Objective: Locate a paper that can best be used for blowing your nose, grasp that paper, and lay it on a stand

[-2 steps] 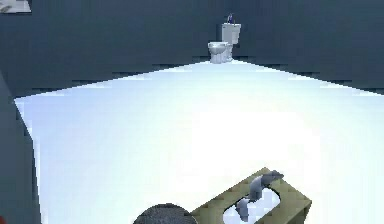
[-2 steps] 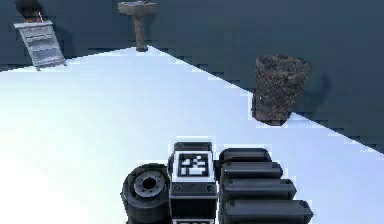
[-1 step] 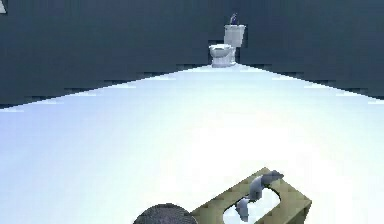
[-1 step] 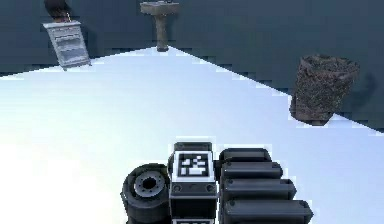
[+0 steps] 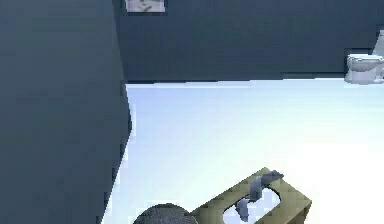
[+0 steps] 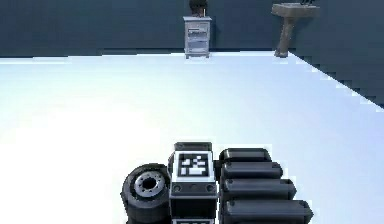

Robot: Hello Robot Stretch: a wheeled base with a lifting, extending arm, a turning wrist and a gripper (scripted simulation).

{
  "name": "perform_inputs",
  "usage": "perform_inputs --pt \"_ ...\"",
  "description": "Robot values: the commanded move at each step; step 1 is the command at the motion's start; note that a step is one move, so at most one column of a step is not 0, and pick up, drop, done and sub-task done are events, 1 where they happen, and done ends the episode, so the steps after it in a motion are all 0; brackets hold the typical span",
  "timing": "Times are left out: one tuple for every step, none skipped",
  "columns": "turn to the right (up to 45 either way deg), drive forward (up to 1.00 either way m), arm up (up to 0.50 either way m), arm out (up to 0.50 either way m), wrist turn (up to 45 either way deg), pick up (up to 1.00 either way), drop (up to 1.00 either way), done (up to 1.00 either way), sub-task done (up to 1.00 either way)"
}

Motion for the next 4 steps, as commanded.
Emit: perform_inputs --pt "0.0 0.2 0.0 0.0 0.0 0.0 0.0 0.0 0.0" --pt "-9.0 0.0 0.0 0.0 0.0 0.0 0.0 0.0 0.0" --pt "0.0 1.0 0.0 0.0 0.0 0.0 0.0 0.0 0.0" --pt "0.0 1.0 0.0 0.0 0.0 0.0 0.0 0.0 0.0"
